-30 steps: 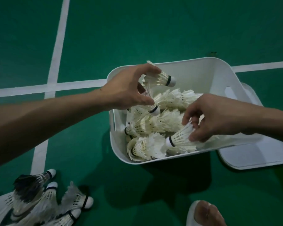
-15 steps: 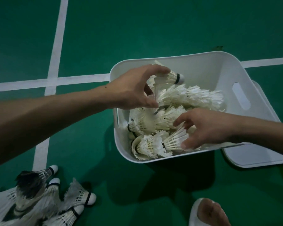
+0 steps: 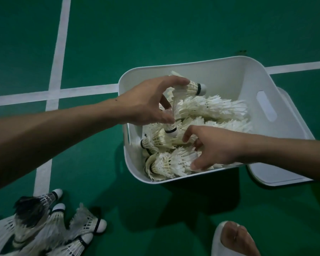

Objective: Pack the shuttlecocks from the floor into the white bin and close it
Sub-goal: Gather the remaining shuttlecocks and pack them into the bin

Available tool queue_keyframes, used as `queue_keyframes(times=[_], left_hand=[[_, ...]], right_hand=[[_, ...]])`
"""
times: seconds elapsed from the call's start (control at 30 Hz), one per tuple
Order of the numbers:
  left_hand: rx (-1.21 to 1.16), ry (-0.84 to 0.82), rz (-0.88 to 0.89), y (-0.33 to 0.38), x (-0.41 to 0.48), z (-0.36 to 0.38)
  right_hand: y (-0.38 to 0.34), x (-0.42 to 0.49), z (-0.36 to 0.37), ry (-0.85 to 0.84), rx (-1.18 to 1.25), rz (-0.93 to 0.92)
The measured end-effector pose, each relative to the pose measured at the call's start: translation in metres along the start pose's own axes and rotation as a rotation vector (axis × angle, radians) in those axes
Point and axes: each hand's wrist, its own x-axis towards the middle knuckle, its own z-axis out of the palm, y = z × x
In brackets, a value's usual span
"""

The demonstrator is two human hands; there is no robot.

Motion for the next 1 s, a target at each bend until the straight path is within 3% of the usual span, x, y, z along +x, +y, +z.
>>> queue_keyframes(times=[0.1, 0.23, 0.3, 0.47, 0.53, 0.77, 1.0], left_hand=[[0.004, -0.005, 0.002, -0.001, 0.001, 0.001], [0.002, -0.012, 0.014, 0.001, 0.004, 0.003], [0.012, -0.015, 0.02, 0.002, 0.004, 0.003], [0.057, -0.08, 0.037, 0.006, 0.004, 0.004], [0.049, -0.139, 0.06, 0.009, 0.004, 0.005], [0.057, -0.259, 0.145, 0.021, 0.004, 0.009], [0.038, -0.155, 0.07, 0.008, 0.007, 0.007]], right_hand=[[0.005, -0.006, -0.008, -0.103, -0.004, 0.025], [0.015, -0.012, -0.027, -0.145, 0.164, 0.043], [0.021, -0.014, -0.041, -0.038, 0.201, 0.022], [0.03, -0.016, -0.057, 0.443, 0.297, -0.068], [0.026, -0.015, -0.058, 0.516, 0.288, -0.117], [0.007, -0.01, -0.058, 0.369, 0.272, -0.178], [0.021, -0.02, -0.061, 0.322, 0.215, -0.053]])
